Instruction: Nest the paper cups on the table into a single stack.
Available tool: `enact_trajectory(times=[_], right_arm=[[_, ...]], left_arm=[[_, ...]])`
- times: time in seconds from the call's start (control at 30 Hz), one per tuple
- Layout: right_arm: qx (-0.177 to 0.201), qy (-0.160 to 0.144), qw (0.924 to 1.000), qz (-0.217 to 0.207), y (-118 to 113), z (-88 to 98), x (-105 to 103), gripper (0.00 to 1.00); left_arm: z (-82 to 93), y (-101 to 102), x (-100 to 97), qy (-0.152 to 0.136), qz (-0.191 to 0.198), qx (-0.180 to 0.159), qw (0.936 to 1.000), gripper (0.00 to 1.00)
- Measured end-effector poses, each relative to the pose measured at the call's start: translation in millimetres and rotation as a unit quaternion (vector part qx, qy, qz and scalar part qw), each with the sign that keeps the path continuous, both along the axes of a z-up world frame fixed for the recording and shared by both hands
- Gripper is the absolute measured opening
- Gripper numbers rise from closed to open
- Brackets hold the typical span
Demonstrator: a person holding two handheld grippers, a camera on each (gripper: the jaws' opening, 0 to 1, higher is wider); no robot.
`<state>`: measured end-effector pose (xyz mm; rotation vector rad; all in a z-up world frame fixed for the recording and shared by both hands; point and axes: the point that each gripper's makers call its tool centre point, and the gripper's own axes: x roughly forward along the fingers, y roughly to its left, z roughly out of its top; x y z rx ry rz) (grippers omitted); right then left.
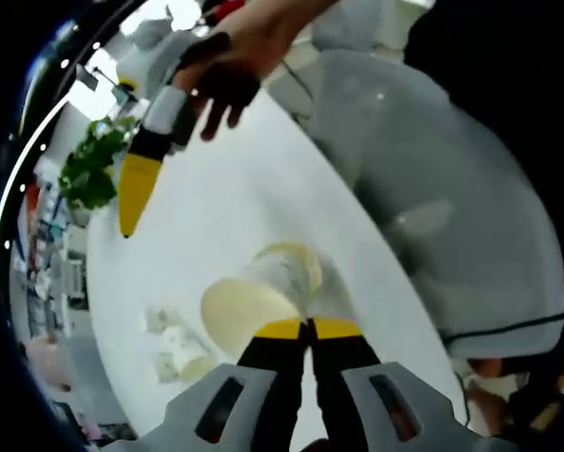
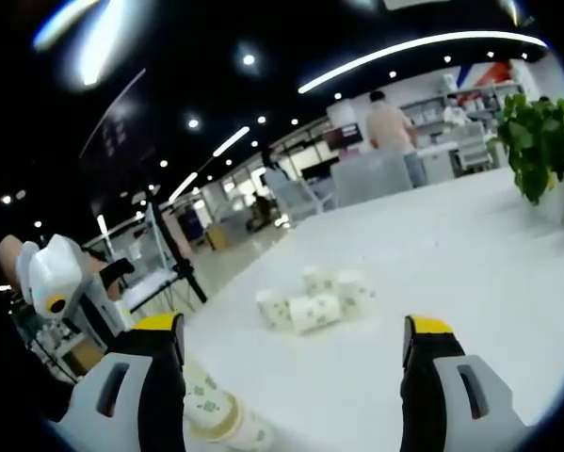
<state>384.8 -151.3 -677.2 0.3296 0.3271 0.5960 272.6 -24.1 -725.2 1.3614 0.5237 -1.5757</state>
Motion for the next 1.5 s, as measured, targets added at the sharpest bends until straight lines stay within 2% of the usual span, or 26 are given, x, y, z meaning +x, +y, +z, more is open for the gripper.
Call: enact_trajectory(times=[0.17, 0.33, 0.6, 0.83, 1.1, 1.2, 1.5], right_arm=[[0.005, 0.0, 1.0, -0.004, -3.3, 1.2, 1.2, 0.95], [0.005, 0.0, 1.0, -0.006, -6.3, 1.9, 1.6, 0.95], [0.007, 0.003, 0.9999, -0.007, -10.2, -1.7, 0.2, 0.95], [0.013, 0.004, 0.9998, -0.015, -15.8, -1.8, 1.1, 0.95], [0.019, 0.006, 0.9996, -0.018, -18.2, -3.8, -1.4, 0.95], [0.02, 0.008, 0.9996, -0.019, -18.9, -6.3, -2.2, 0.95], [0.028, 0.009, 0.9993, -0.024, -20.9, -8.5, -3.9, 0.95]], left_arm=[[-4.4, -1.5, 2.3, -0.006, -0.013, 0.026, 0.9996, 0.0], [-5.8, -7.2, 2.9, -0.004, -0.016, 0.033, 0.9993, 0.0], [-13.4, -6.8, -1.8, -0.004, -0.045, 0.064, 0.9969, 0.0], [-15.4, -10.6, -3.0, 0.009, -0.036, 0.059, 0.9976, 0.01], [-23.1, -8.9, -5.0, 0.018, -0.037, 0.072, 0.9966, 0.01], [-24.2, -12.4, -9.1, 0.028, -0.041, 0.063, 0.9968, 0.01], [-32.3, -13.2, -10.4, 0.048, -0.03, 0.078, 0.9954, 0.01]])
